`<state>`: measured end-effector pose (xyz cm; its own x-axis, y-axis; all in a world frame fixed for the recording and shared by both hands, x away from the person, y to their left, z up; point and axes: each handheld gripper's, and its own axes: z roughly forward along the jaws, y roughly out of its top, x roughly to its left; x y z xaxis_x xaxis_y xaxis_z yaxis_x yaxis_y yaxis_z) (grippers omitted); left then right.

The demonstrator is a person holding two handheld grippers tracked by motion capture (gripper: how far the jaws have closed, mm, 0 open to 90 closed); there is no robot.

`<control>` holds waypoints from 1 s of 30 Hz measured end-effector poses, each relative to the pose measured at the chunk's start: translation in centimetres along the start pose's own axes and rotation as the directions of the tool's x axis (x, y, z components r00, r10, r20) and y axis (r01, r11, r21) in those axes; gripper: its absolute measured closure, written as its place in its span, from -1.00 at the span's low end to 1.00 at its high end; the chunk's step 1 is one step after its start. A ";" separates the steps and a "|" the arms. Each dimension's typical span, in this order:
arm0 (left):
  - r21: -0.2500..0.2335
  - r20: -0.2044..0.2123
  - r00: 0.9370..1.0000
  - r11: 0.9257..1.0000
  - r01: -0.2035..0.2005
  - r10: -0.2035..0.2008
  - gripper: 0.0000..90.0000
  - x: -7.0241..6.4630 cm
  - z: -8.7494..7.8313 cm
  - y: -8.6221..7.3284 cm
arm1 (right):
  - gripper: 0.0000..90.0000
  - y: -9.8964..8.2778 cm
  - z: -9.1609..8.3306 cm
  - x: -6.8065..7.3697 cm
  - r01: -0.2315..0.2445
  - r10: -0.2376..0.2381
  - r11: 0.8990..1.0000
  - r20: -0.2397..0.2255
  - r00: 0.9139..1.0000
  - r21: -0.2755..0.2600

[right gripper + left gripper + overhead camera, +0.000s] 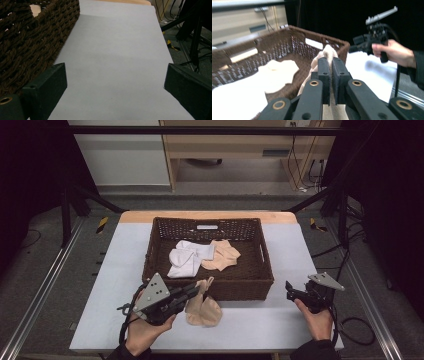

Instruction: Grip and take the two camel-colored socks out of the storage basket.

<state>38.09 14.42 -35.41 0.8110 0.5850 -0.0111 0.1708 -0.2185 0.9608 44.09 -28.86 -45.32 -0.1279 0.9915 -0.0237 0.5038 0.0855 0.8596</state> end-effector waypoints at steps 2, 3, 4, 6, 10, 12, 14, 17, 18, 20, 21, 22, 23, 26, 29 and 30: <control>0.036 0.015 1.000 0.999 0.009 -0.010 0.90 -0.3 0.5 -1.2 | -0.89 0.0 0.0 0.0 0.001 -0.001 1.000 -0.001 1.000 0.002; 0.036 0.015 1.000 0.999 0.009 -0.010 0.90 -0.3 0.5 -1.2 | -0.89 -0.1 0.1 0.0 0.005 -0.005 1.000 0.000 1.000 0.003; 0.050 0.020 1.000 0.999 0.010 -0.011 0.90 -0.4 0.7 -1.7 | -0.89 -0.1 0.1 0.1 0.002 -0.002 1.000 0.000 1.000 0.006; 0.100 0.029 0.999 0.995 0.010 -0.013 0.90 -0.6 1.4 -3.1 | -0.89 -0.2 0.1 0.2 0.005 -0.005 1.000 -0.001 1.000 0.012; 0.149 0.030 0.999 0.989 0.024 -0.029 0.90 -0.4 2.3 -4.7 | -0.89 -0.2 0.2 0.3 0.014 -0.014 1.000 -0.005 1.000 0.015; 0.166 0.034 0.998 0.985 0.038 -0.044 0.90 -0.4 2.8 -5.6 | -0.89 -0.3 0.4 0.4 0.019 -0.019 1.000 -0.007 1.000 0.022; 0.194 0.032 0.998 0.980 0.040 -0.047 0.90 -0.4 3.5 -6.5 | -0.89 -0.4 0.5 0.5 0.021 -0.021 0.999 -0.011 1.000 0.030; 0.224 0.033 0.998 0.974 0.036 -0.044 0.90 -0.5 4.1 -7.4 | -0.89 -0.4 0.6 0.6 0.028 -0.028 0.999 -0.013 1.000 0.034; 0.263 0.036 0.998 0.964 0.033 -0.044 0.90 -0.5 4.8 -8.3 | -0.89 -0.4 0.6 0.6 0.031 -0.030 0.999 -0.013 0.999 0.034; 0.294 0.039 0.998 0.955 0.029 -0.042 0.89 -0.6 5.6 -9.2 | -0.89 -0.5 0.7 0.6 0.034 -0.033 0.999 -0.012 0.999 0.037; 0.294 0.039 0.998 0.955 0.029 -0.042 0.89 -0.6 5.6 -9.2 | -0.89 -0.5 0.7 0.6 0.038 -0.038 0.999 -0.010 0.999 0.038; 0.320 0.043 0.998 0.947 0.029 -0.045 0.88 -0.6 6.2 -10.0 | -0.89 -0.5 0.7 0.6 0.035 -0.035 0.998 -0.011 0.999 0.043; 0.320 0.043 0.998 0.947 0.029 -0.045 0.88 -0.6 6.2 -10.0 | -0.89 -0.5 0.8 0.6 0.039 -0.038 0.998 -0.011 0.999 0.045; 0.331 0.047 0.998 0.943 0.032 -0.050 0.85 -0.6 6.7 -10.5 | -0.89 -0.6 0.8 0.6 0.040 -0.040 0.998 -0.011 0.999 0.047; 0.327 0.050 0.998 0.945 0.029 -0.048 0.81 -0.7 6.9 -10.7 | -0.89 -0.6 0.8 0.6 0.039 -0.039 0.998 -0.011 0.999 0.049; 0.320 0.050 0.998 0.947 0.023 -0.041 0.75 -0.7 6.8 -10.6 | -0.89 -0.6 0.8 0.7 0.040 -0.040 0.998 -0.012 0.999 0.052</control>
<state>39.48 10.98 -47.52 0.8302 0.5536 -0.0648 0.3599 -0.4435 0.8209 44.41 -28.16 -46.27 -0.1577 0.9861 -0.0520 0.5420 0.1304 0.8302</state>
